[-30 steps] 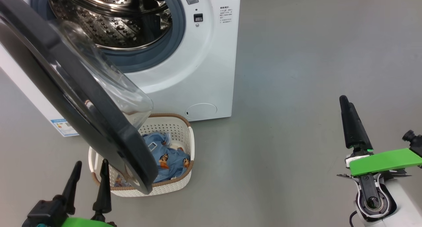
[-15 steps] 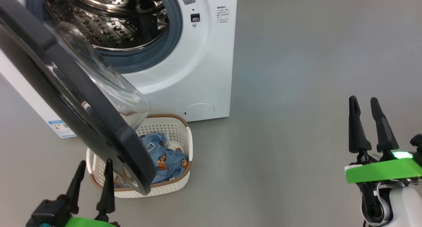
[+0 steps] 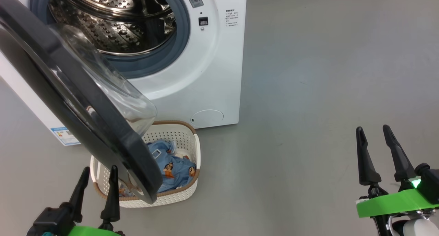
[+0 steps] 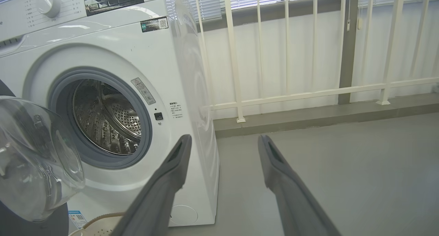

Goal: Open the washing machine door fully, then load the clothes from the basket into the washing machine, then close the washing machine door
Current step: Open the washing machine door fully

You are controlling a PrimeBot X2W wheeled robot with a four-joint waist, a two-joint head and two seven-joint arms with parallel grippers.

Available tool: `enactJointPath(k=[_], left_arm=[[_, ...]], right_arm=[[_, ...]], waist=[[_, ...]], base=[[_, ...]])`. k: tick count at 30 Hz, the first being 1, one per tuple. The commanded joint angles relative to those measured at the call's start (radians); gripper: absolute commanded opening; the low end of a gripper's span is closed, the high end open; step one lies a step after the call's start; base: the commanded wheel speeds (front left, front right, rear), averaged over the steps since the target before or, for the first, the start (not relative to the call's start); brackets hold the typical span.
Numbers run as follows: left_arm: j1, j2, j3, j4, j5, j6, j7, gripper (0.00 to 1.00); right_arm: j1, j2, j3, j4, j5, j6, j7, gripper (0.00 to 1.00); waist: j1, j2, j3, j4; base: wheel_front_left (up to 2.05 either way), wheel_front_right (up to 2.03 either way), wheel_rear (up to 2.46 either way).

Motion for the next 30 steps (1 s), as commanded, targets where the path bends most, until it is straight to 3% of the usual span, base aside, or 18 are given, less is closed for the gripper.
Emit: enactJointPath(k=[1,18,30], left_arm=[[-0.011,0.019,0.028,-0.027,-0.003,-0.003,-0.008,1.0],[-0.01,0.027,0.025,-0.024,0.003,-0.003,-0.008,1.0],[-0.011,0.025,0.031,-0.012,0.012,-0.003,-0.008,1.0]], right_arm=[[-0.004,-0.006,0.027,-0.023,-0.009,0.002,-0.012,1.0],[0.048,0.031,-0.016,0.04,-0.181,0.002,-0.012,1.0],[0.027,0.04,-0.037,0.115,-0.233,0.002,-0.012,1.0]], waist=[[0.0,0.0,0.0,-0.001],[0.0,0.0,-0.007,0.013],[0.0,0.0,-0.01,0.02]], base=[[0.0,0.0,0.0],[0.0,0.0,0.0],[0.0,0.0,0.0]])
